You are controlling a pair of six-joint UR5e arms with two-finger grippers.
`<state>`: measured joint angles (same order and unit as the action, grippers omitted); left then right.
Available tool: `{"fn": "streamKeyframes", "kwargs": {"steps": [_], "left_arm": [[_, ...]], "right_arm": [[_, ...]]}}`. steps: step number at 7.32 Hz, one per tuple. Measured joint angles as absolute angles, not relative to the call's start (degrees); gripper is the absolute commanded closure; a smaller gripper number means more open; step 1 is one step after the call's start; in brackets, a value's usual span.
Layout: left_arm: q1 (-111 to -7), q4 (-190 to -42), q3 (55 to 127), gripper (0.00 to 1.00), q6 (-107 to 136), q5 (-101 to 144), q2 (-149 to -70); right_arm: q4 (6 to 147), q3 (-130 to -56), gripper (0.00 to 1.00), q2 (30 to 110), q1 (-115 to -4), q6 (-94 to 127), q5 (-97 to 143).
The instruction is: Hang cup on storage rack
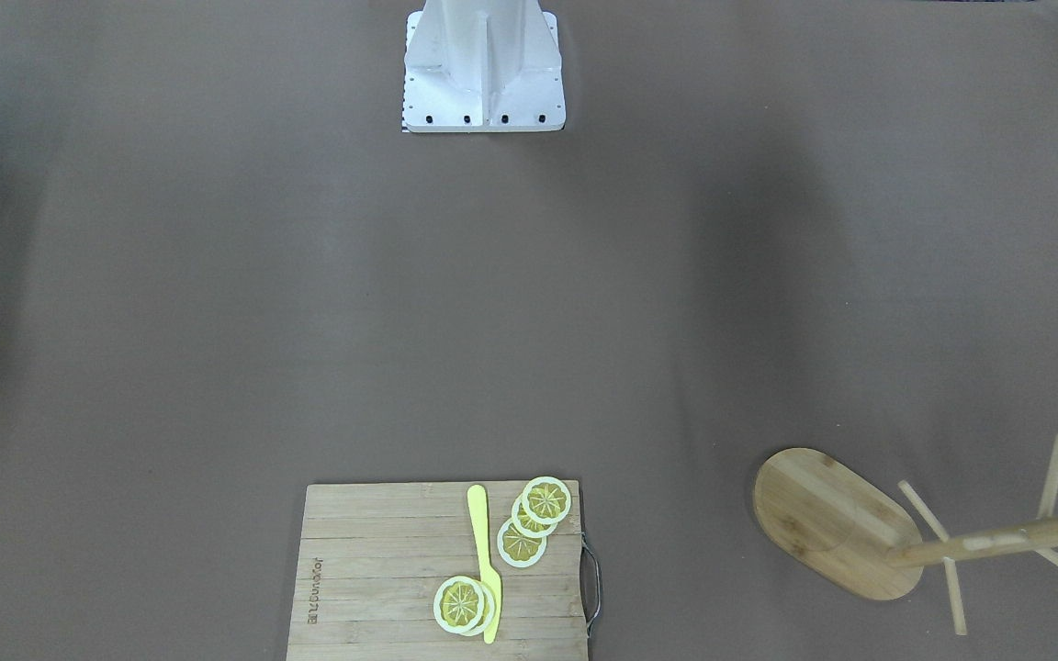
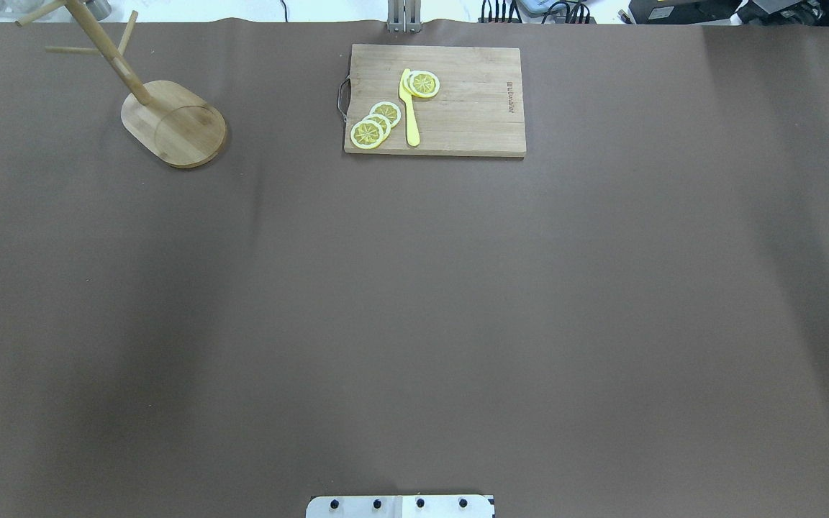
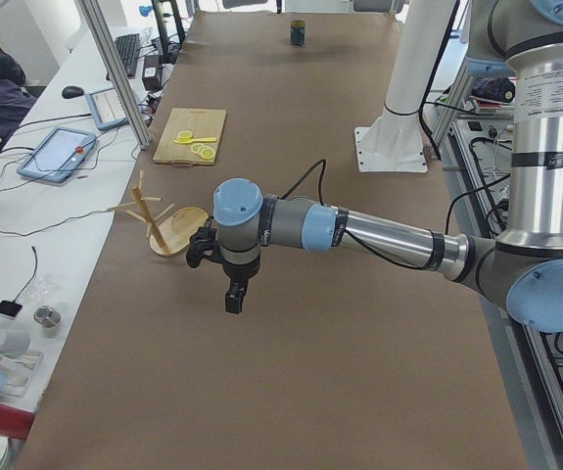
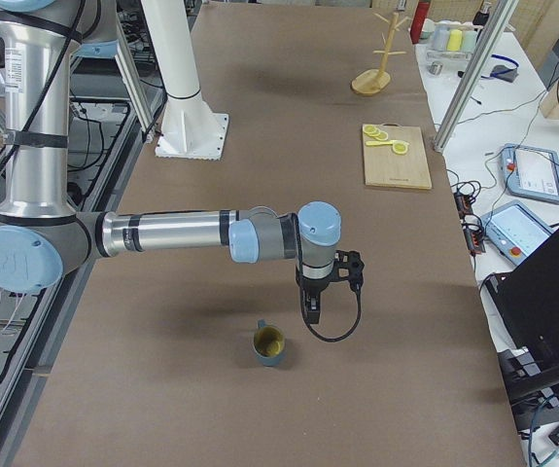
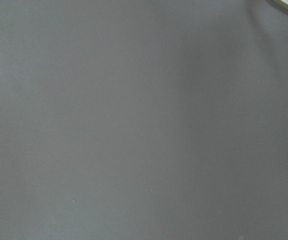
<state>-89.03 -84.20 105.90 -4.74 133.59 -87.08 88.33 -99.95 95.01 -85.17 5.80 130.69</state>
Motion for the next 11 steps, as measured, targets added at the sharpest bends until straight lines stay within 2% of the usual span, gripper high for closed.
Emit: {"fn": "streamKeyframes", "kwargs": {"steps": [5, 9, 11], "left_arm": [[-89.0, -84.3, 107.7, 0.0, -4.6, 133.4, -87.2], [-89.2, -85.7, 108.2, 0.0, -4.4, 133.1, -90.9], [-89.3, -92.4, 106.3, 0.0, -0.5, 133.1, -94.9]], "right_arm": [[87.2, -100.7, 0.0, 95.1, -85.2, 5.4, 130.6], [66.6, -100.4, 0.0, 98.7, -85.2, 8.7, 131.1], [63.9, -100.4, 0.0, 100.9, -85.2, 10.0, 134.4]]}}
